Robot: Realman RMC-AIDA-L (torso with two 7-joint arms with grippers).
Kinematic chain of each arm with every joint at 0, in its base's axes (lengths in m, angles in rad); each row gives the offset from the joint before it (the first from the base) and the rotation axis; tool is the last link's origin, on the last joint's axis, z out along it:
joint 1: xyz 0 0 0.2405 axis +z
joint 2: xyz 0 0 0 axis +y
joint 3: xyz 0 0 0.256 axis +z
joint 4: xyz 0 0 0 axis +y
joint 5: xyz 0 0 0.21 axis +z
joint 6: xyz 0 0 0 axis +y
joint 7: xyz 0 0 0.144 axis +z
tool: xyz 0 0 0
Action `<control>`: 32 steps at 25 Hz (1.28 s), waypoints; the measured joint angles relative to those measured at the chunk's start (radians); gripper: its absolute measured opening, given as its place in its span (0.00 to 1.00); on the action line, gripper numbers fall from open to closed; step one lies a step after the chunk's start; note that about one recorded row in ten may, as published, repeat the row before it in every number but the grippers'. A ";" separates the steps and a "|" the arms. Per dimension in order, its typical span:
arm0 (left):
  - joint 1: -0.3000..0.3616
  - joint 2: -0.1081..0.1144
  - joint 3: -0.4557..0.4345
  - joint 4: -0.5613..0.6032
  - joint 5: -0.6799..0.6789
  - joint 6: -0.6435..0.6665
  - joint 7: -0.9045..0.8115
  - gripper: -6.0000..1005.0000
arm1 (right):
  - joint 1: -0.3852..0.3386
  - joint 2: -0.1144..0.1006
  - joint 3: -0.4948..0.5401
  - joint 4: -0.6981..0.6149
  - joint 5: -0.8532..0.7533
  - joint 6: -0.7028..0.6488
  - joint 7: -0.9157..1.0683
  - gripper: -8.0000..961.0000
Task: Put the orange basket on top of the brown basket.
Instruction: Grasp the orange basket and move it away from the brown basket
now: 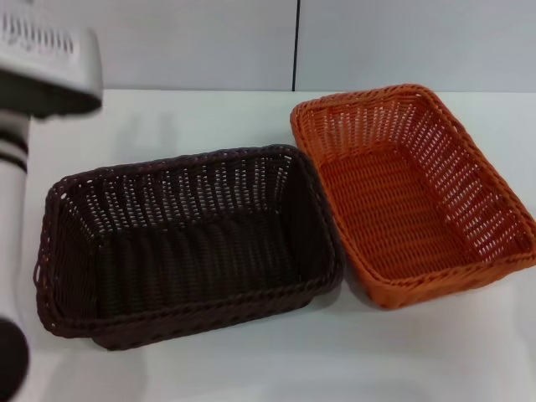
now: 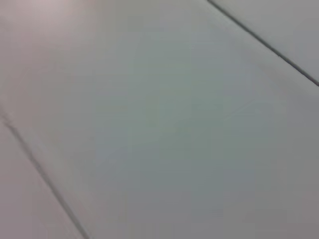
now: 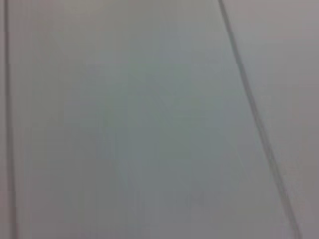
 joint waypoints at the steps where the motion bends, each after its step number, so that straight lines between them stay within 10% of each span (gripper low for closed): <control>1: 0.000 0.000 0.000 0.000 0.000 0.000 0.000 0.70 | 0.000 0.000 0.000 0.000 0.000 0.000 0.000 0.86; 7: 0.100 0.004 0.049 0.205 0.090 0.198 -0.589 0.70 | -0.014 -0.162 0.092 -0.423 -0.106 -0.597 0.002 0.86; 10: 0.097 0.002 0.033 0.395 0.092 0.283 -0.726 0.70 | -0.032 -0.178 0.188 -0.559 -0.147 -0.852 0.002 0.86; 16: 0.102 -0.001 -0.027 0.661 0.079 0.319 -0.999 0.70 | -0.034 -0.116 0.543 -0.942 -0.316 -1.742 -0.039 0.86; 24: 0.079 -0.005 -0.043 0.839 0.010 0.320 -1.070 0.70 | 0.215 0.004 1.050 -1.125 -0.225 -2.845 -0.407 0.86; 32: 0.066 -0.005 -0.039 0.849 -0.020 0.312 -1.073 0.70 | 0.338 -0.018 1.183 -1.069 -0.226 -3.202 -0.545 0.86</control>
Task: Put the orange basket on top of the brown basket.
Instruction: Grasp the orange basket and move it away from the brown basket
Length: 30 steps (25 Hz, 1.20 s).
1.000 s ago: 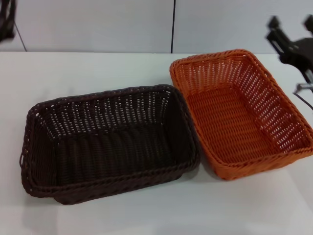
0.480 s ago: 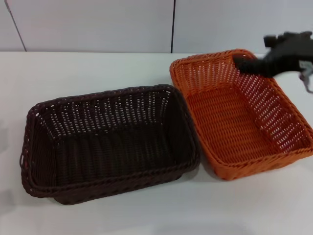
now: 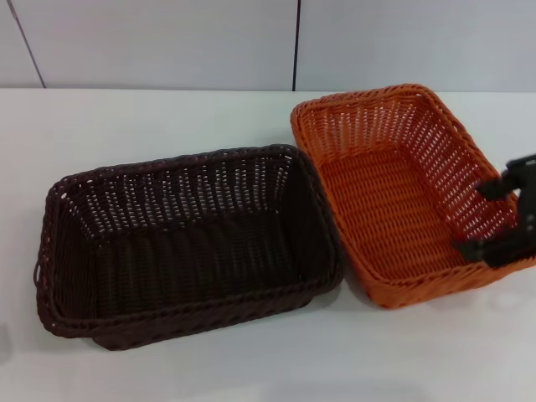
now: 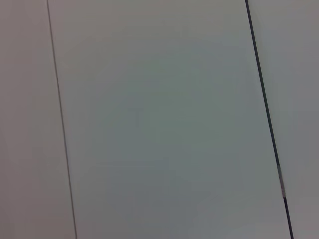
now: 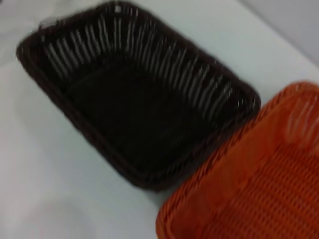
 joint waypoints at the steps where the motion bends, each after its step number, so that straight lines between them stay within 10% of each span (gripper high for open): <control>1: -0.003 0.000 0.001 0.001 -0.004 -0.003 0.000 0.70 | 0.004 -0.002 -0.001 0.007 -0.014 -0.011 -0.008 0.86; 8: -0.009 0.000 0.003 0.002 -0.019 -0.025 -0.001 0.70 | 0.017 0.033 -0.058 0.048 -0.152 -0.003 -0.063 0.86; 30: -0.009 0.001 0.015 0.007 -0.026 -0.039 -0.002 0.70 | 0.065 0.044 -0.265 0.433 -0.218 0.261 -0.094 0.85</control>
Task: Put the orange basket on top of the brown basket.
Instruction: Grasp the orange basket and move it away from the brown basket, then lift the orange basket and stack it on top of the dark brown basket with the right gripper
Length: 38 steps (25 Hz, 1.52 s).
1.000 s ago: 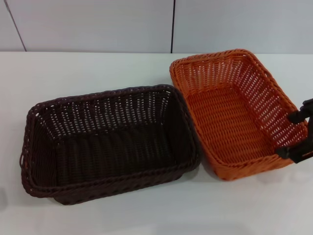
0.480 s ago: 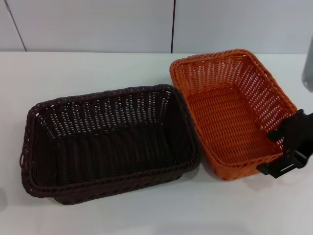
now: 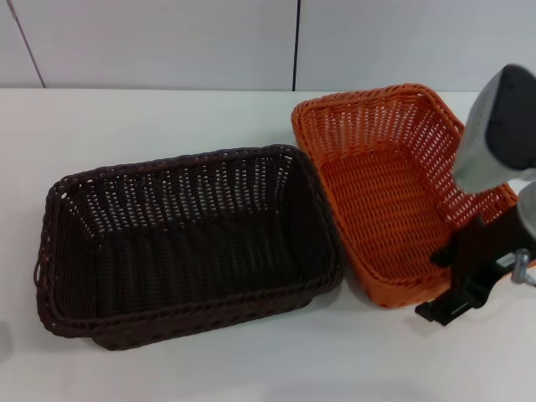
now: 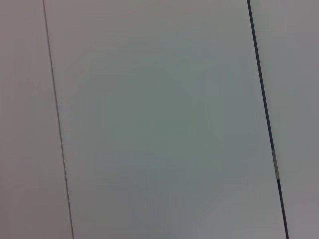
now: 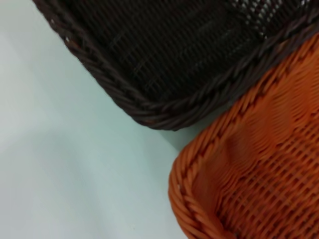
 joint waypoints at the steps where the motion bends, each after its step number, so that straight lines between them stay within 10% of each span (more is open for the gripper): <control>1: 0.000 0.001 0.000 0.000 0.000 -0.002 0.000 0.70 | -0.002 0.001 -0.012 0.001 -0.004 0.007 0.005 0.84; 8: -0.005 0.002 -0.001 0.012 0.000 -0.010 0.000 0.70 | 0.002 0.002 -0.040 0.031 -0.064 0.050 0.071 0.80; 17: -0.009 0.004 0.000 0.022 0.001 -0.014 -0.001 0.70 | 0.007 0.003 -0.056 0.030 -0.096 0.058 0.115 0.36; 38: -0.009 0.007 -0.009 0.051 0.006 0.000 -0.002 0.70 | -0.021 0.001 -0.068 -0.394 -0.101 0.040 0.275 0.18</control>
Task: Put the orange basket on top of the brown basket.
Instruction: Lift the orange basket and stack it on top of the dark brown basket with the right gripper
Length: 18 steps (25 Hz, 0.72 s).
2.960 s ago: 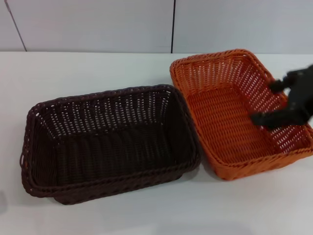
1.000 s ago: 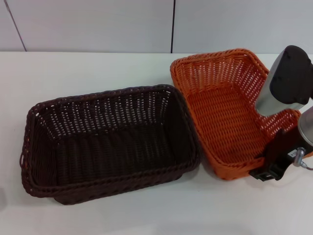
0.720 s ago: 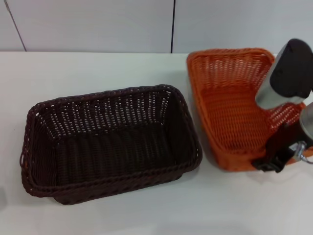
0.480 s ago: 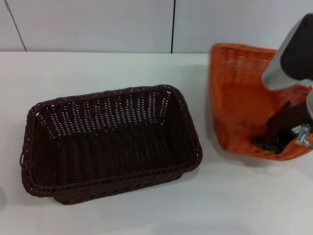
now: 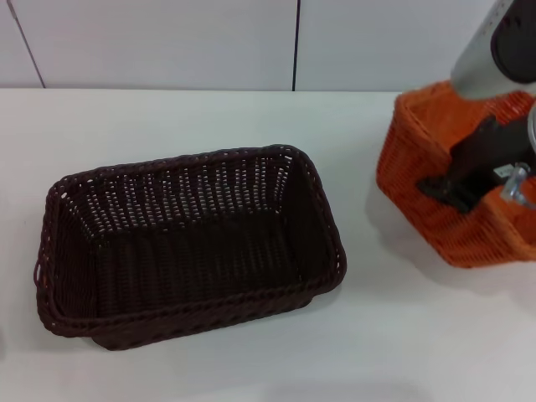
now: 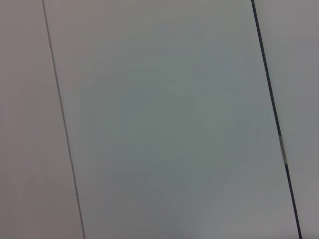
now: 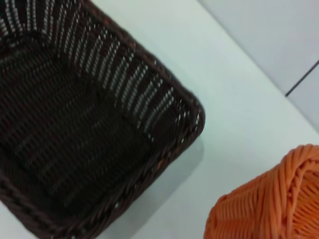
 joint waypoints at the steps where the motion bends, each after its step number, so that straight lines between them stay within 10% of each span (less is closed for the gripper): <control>1: 0.000 0.000 0.000 0.000 0.000 0.000 0.000 0.70 | 0.002 0.000 -0.003 -0.012 0.000 0.000 -0.001 0.18; 18: 0.017 -0.003 -0.001 0.015 -0.007 0.021 -0.067 0.70 | -0.012 0.001 -0.391 -0.203 -0.154 0.081 -0.629 0.18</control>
